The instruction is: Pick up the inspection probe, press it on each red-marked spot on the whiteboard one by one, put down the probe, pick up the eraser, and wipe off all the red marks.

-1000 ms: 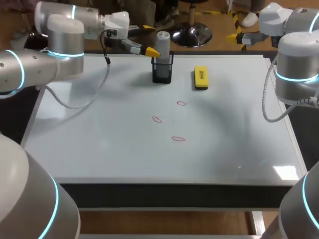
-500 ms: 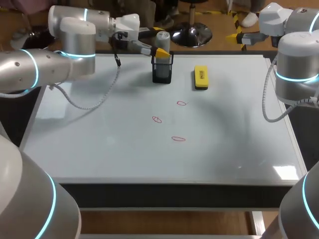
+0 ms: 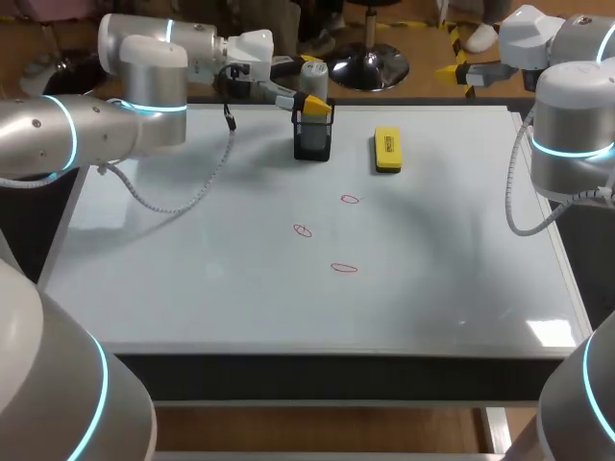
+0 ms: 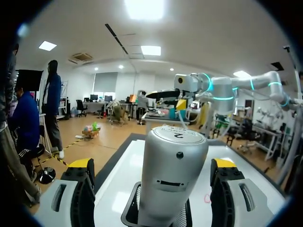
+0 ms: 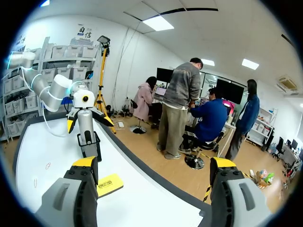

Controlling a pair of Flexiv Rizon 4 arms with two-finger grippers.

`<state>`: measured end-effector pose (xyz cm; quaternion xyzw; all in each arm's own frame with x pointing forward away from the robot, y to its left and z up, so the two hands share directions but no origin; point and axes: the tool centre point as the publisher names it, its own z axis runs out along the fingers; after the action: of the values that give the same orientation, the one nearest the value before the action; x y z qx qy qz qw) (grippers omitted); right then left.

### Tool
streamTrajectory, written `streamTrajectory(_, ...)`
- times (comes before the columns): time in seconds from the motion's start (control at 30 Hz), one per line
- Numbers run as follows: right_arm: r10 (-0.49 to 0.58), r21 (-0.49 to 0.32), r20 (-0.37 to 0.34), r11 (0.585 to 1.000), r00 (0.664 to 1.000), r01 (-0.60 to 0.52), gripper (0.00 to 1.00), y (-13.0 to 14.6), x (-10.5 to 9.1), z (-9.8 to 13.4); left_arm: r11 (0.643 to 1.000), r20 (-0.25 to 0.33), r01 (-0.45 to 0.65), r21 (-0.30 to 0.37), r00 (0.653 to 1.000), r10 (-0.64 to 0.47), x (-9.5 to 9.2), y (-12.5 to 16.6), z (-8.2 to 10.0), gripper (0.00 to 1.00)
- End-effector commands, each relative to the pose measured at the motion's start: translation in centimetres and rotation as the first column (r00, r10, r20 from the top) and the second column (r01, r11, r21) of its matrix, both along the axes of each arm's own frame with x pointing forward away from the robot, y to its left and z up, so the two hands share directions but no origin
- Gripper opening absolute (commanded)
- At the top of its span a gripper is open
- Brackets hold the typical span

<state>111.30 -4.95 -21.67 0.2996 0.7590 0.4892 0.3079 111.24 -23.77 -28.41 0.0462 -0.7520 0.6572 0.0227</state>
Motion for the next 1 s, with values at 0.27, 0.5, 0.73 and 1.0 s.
streamTrajectory(0.27,0.001,0.0,0.0,1.0,1.0,-0.001,1.0,0.0,0.0,0.0,1.0,-0.003,0.023,-0.009,1.0,-0.023,-0.1,-0.1,-0.4,0.66)
streamTrajectory(0.5,0.001,0.0,0.0,1.0,1.0,-0.001,1.0,0.0,0.0,0.0,0.996,0.009,0.092,0.004,0.996,-0.092,-1.4,-0.2,-0.4,0.0)
streamTrajectory(0.73,0.001,0.0,0.0,1.0,1.0,-0.001,1.0,0.0,0.0,0.0,0.997,0.029,0.074,-0.003,0.997,-0.074,-2.2,0.1,0.5,0.0)
streamTrajectory(1.0,0.001,0.0,0.0,1.0,1.0,-0.001,1.0,0.0,0.0,0.0,0.999,0.06,0.043,-0.021,0.997,-0.042,-2.0,0.5,2.5,0.0)
